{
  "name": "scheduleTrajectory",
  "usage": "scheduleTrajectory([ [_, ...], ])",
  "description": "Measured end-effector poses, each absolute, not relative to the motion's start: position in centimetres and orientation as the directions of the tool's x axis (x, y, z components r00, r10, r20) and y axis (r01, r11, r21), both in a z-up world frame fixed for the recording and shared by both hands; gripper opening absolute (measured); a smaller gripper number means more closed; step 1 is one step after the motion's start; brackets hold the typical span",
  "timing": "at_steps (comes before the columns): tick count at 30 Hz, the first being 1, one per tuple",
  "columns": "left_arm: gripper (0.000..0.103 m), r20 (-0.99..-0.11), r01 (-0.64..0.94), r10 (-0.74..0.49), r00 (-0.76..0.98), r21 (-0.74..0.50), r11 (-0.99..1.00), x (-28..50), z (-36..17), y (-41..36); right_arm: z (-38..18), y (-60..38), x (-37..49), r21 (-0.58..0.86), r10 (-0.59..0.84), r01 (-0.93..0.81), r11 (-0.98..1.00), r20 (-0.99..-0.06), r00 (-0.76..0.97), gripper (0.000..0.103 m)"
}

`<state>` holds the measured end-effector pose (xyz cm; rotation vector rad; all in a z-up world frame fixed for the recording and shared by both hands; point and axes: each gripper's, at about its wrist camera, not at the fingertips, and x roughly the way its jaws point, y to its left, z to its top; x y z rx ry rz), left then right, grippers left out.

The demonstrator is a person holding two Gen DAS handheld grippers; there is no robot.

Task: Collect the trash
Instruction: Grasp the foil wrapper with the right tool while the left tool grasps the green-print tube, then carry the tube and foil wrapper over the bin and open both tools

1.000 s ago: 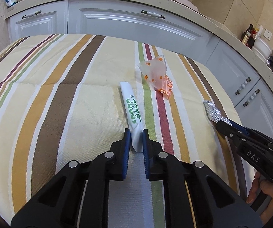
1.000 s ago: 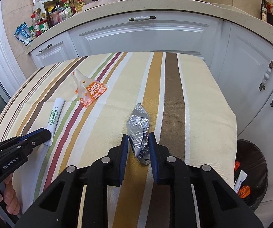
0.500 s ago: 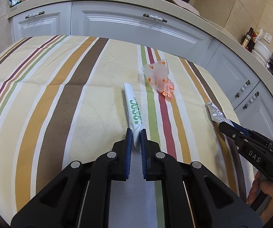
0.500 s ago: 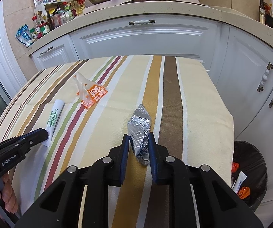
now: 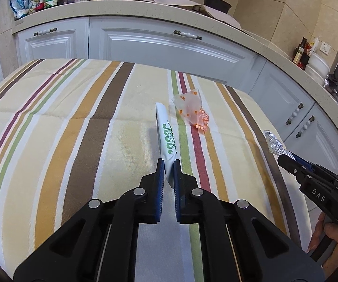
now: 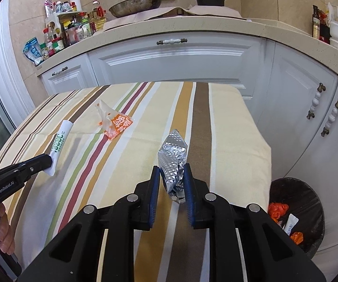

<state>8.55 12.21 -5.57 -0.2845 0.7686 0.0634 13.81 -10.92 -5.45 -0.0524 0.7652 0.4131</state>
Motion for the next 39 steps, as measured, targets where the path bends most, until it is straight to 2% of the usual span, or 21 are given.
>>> scheduleTrajectory([
  [15,0.008,-0.650,-0.117,-0.055,0.758,-0.219,0.969,5.6,-2.9,10.8,-3.5,-14.3,11.8,0.084,0.296,-0.318,0.944,-0.636,0.713,0.021],
  [26,0.008,-0.607,0.058,-0.188,0.772,-0.228,0.972,6.8,-1.1,3.9,-2.2,-18.9,9.9,0.079,0.226,-0.225,0.971,-0.602,0.765,0.021],
  [39,0.007,-0.572,0.275,-0.346,0.743,-0.210,0.938,9.1,-0.3,-6.7,-1.4,-27.0,7.8,0.074,0.079,-0.045,0.996,-0.571,0.817,0.021],
])
